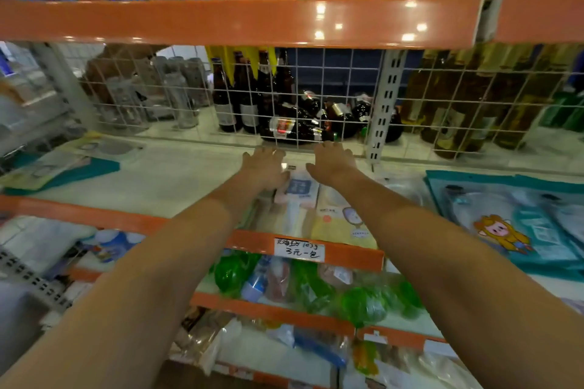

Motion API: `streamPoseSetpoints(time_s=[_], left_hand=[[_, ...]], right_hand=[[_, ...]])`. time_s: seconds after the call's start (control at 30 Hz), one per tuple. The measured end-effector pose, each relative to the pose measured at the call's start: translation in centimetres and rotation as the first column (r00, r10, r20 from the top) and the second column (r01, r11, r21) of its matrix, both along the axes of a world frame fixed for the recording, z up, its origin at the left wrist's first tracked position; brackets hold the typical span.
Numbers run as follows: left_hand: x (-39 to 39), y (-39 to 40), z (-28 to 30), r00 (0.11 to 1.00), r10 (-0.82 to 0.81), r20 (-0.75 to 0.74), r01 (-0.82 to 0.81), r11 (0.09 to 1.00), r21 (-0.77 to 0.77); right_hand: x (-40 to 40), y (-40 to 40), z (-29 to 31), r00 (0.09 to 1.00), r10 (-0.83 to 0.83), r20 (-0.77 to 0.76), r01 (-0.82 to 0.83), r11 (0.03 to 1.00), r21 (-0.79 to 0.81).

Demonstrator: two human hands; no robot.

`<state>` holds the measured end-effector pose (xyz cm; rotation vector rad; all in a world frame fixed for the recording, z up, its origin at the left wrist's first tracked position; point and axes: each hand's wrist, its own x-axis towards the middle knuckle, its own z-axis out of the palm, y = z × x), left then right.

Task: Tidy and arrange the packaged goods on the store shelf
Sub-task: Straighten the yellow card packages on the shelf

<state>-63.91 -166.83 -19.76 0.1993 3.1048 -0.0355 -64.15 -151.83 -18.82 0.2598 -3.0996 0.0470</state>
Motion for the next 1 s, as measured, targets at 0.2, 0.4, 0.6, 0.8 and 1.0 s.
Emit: streamPoseSetpoints(time_s=[0.2, 0.4, 0.6, 0.8, 1.0], left_hand=[[0.4, -8.0, 1.3, 0.995, 0.102, -0.003, -0.102, 0.993, -0.060], [0.2, -16.5, 2.0, 0.986, 0.164, 0.008, -0.162, 0.981, -0.110], [0.1, -24.8, 2.8, 0.981, 0.192, 0.015, -0.188, 0.972, -0.139], [0.1, -32.0, 1.7, 0.976, 0.213, 0.035, -0.206, 0.968, -0.143], [-0.8, -36.9, 1.4, 0.956, 0.291, 0.021, -0.290, 0.956, -0.050]], right_hand=[[-0.6, -8.1, 1.1, 0.993, 0.105, 0.049, -0.103, 0.994, -0.037], [-1.6, -16.3, 1.5, 0.985, 0.166, 0.047, -0.165, 0.986, -0.017], [-2.5, -24.5, 2.1, 0.982, 0.180, 0.049, -0.175, 0.980, -0.094], [-3.2, -31.3, 0.8, 0.972, 0.214, 0.093, -0.204, 0.974, -0.101], [-5.5, -36.0, 0.5, 0.954, 0.287, 0.085, -0.281, 0.957, -0.076]])
